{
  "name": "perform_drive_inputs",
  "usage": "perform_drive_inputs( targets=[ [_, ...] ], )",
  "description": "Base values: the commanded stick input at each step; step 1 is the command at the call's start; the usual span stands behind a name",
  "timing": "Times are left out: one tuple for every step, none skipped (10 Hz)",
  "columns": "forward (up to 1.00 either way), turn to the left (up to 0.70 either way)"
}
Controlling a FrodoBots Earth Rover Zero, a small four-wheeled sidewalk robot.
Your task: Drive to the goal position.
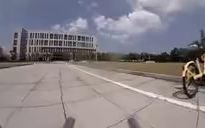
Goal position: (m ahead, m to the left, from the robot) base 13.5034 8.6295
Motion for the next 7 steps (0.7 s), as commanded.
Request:
perform_drive_inputs(
  targets=[
    [0.70, 0.00],
    [0.70, 0.00],
    [0.70, 0.00],
    [0.70, 0.00],
    [0.70, 0.00],
    [0.70, 0.00],
    [0.70, 0.16]
  ],
)
